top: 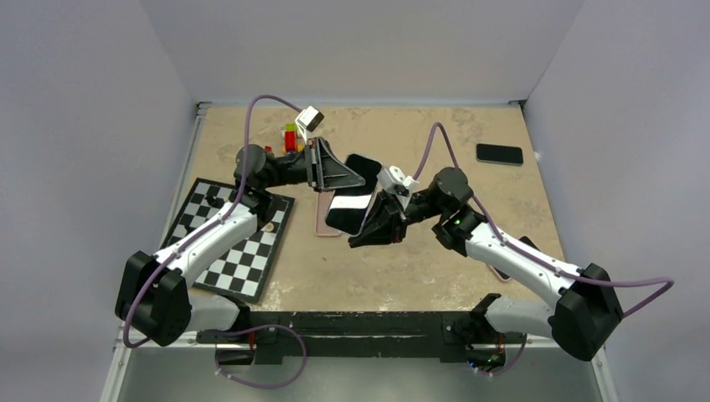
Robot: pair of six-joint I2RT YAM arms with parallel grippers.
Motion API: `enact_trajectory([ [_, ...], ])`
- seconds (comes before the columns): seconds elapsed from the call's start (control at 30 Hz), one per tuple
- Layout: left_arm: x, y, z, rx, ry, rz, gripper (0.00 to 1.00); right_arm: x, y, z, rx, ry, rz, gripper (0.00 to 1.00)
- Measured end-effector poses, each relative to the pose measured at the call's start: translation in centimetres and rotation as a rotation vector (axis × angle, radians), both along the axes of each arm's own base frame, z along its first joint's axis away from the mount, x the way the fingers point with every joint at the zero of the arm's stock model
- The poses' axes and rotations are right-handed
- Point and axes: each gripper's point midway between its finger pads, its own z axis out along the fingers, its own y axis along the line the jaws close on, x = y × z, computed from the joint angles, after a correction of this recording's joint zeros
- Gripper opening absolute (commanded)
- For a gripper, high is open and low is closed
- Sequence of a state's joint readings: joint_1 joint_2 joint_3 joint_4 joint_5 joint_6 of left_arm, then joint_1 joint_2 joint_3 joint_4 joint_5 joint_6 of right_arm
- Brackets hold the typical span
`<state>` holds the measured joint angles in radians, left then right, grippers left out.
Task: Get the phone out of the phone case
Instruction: Remove the phone case from the phone.
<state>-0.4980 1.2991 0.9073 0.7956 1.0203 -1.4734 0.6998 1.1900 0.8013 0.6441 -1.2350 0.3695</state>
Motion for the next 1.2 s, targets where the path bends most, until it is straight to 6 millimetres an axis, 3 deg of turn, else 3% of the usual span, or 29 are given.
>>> enact_trajectory([
  [0.2,1.3,-0.1,-0.3,-0.015,0.068,0.068,0.0,2.0,0.7,0.0,0.002,-0.044,-0.153,0.02],
  [0.3,0.9,-0.1,-0.2,-0.004,0.077,0.075,0.0,4.0,0.3,0.7,0.008,-0.053,-0.306,0.36],
  [0.37,0.1,0.0,0.1,0.0,0.037,0.086,0.0,5.5,-0.1,0.9,0.003,-0.048,-0.405,0.69],
  [0.43,-0.8,0.3,0.5,0.005,-0.022,0.111,0.0,6.8,-0.7,1.1,-0.006,-0.033,-0.501,0.78],
  [0.6,-1.4,1.8,1.2,0.04,-0.176,0.256,0.0,7.8,-2.6,1.1,-0.007,0.016,-0.663,0.83],
  [0.8,-0.1,3.4,0.7,0.107,-0.275,0.436,0.0,8.5,-4.0,-1.6,-0.042,0.153,-0.785,0.9],
  [0.9,0.8,3.8,-0.4,0.126,-0.273,0.492,0.0,8.1,-3.2,-1.9,-0.045,0.249,-0.743,0.87],
  [1.07,2.0,4.0,-3.4,0.165,-0.208,0.547,0.0,6.1,-1.0,0.8,0.077,0.392,-0.53,0.82],
  [1.2,2.4,4.1,-4.0,0.151,-0.172,0.568,0.0,5.9,0.7,0.9,0.102,0.497,-0.421,0.79],
])
